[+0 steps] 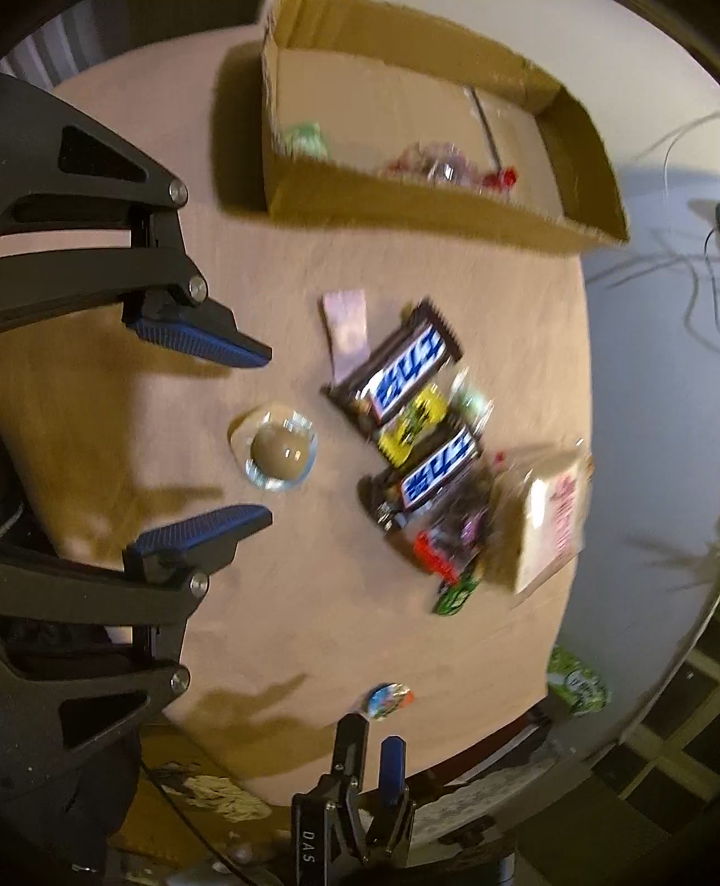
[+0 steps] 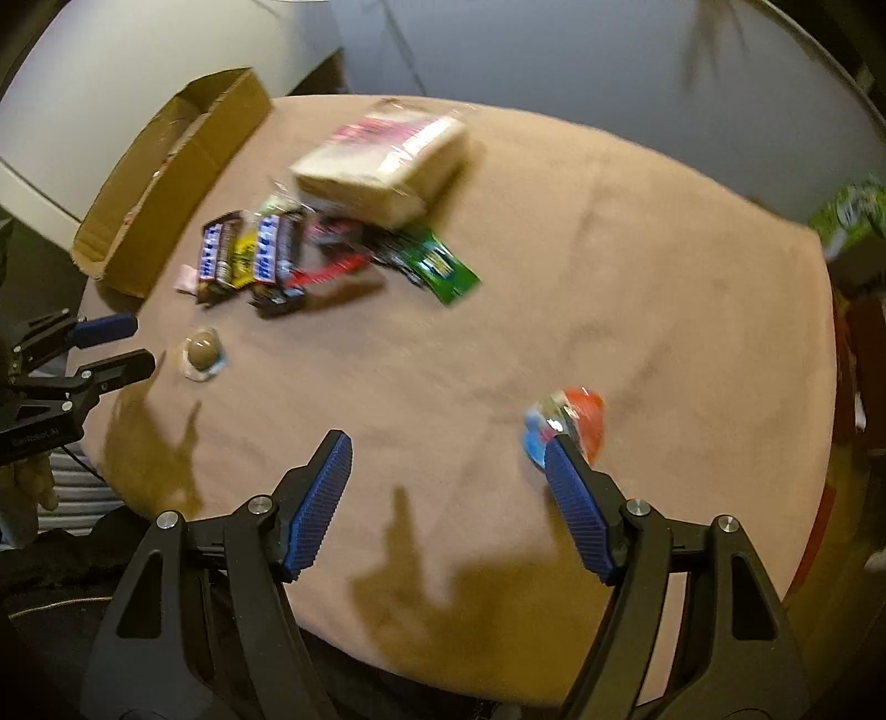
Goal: Organize snacks
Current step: 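Move left tool to the brown ball candy while right tool approaches the orange cup candy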
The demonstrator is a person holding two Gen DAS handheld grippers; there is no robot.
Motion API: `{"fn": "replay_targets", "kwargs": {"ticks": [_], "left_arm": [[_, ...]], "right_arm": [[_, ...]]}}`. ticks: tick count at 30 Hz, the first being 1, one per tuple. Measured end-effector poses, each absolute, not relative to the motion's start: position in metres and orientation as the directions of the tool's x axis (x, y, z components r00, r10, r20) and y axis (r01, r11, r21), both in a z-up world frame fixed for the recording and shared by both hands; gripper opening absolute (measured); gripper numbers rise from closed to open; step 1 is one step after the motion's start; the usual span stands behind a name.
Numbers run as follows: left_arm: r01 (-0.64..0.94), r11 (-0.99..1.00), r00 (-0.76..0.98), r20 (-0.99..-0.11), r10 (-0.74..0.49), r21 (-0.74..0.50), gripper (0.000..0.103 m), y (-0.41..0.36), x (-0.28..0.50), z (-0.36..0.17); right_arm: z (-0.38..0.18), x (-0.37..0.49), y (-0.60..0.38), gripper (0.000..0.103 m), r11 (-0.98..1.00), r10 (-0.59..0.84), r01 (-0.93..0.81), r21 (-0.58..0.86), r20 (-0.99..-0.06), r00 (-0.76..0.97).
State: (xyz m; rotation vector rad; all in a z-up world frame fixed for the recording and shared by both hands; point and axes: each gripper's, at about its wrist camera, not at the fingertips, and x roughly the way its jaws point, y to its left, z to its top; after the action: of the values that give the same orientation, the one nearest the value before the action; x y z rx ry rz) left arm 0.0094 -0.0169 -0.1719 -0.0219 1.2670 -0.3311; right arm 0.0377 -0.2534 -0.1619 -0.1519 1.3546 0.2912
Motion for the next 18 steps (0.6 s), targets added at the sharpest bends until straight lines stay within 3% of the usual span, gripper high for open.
{"fn": "replay_targets", "kwargs": {"ticks": [7,18], "left_arm": [[0.247,0.948,0.231,-0.938,-0.257,-0.199,0.037,-0.023,0.014,-0.181],[0.259,0.947,0.2,-0.949,-0.245,-0.19,0.033,-0.031,0.021,-0.191]], "right_arm": [[-0.174,0.039,-0.278,0.059,0.973,0.099,-0.226,0.057,-0.978,0.181],[-0.198,0.062,-0.295,0.057,0.982,0.094,-0.179,0.068,-0.985,0.143]]}}
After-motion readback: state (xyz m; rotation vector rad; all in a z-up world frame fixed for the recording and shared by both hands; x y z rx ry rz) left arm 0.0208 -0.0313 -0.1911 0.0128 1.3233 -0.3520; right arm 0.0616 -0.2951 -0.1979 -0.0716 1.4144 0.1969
